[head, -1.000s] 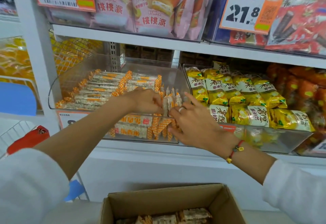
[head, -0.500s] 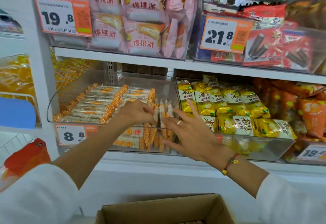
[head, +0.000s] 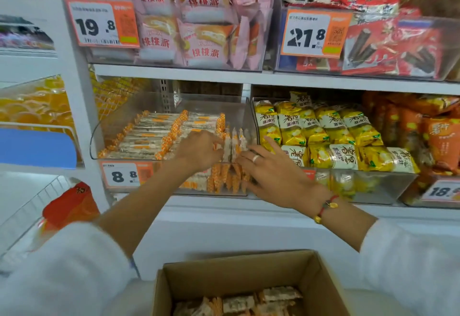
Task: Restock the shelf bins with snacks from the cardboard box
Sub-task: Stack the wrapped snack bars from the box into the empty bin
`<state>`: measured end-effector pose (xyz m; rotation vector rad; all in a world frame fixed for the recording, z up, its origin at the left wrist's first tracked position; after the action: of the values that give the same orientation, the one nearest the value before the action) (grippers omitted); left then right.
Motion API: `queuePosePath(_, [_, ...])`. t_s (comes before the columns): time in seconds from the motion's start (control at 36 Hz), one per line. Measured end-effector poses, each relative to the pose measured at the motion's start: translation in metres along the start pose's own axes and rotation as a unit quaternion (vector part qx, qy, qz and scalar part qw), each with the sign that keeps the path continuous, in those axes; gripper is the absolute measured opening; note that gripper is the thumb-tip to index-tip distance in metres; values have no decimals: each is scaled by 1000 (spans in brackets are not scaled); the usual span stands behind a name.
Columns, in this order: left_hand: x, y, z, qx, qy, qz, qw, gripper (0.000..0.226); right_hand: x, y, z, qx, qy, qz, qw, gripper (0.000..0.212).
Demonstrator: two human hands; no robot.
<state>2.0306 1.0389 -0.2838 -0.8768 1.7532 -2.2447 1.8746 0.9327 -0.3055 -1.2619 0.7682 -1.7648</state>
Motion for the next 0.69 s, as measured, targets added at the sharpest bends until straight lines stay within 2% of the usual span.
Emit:
queuePosePath(0.06, [1,9,-27,129,45,-54,989,26,-5,-1,-23,72,13,82,994,42])
queuePosePath(0.11, [3,24,-61,199,88,-110,970,20,-11,5,-51,103,34,175,979,39])
queuePosePath(0.17, [2,44,-90,232,96,-152,956,18,-20,13,-76,64,57,230,969,38])
queuePosePath(0.22, [0,71,-113,224,68,-177,956,15,-30,28,-93,-42,62,253,965,38])
queuePosePath(0.28, [-6,104,-127,177,36,-188,965,13,-39,48,-106,-155,71,279,945,37])
queuePosePath(0.33, [-15,140,-138,125,15,-198,972,16,-46,70,-120,-221,109,321,914,33])
queuePosePath(0.42, [-32,193,-154,39,-15,-211,977,21,-61,103,-147,-250,166,368,880,30])
queuePosePath(0.53, [-50,257,-181,-81,-56,-153,983,20,-97,155,-194,-308,229,407,829,30])
queuePosePath(0.61, [-66,298,-200,-169,-64,-92,979,23,-123,188,-226,-407,205,368,811,38])
queuePosePath(0.69, [-83,328,-214,-273,-62,-61,958,20,-137,214,-248,-487,176,348,782,47])
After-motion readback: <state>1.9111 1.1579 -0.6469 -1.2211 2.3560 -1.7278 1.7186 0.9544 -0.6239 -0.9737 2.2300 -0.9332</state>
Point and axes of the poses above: each hand's wrist, its own z-axis towards the middle knuckle, its own y-axis out of the palm, x = y × z, the point moved 1 cm from there along z, towards the middle knuckle, and after that the axes turned 4 degrees about y, right-handed, at the moved point
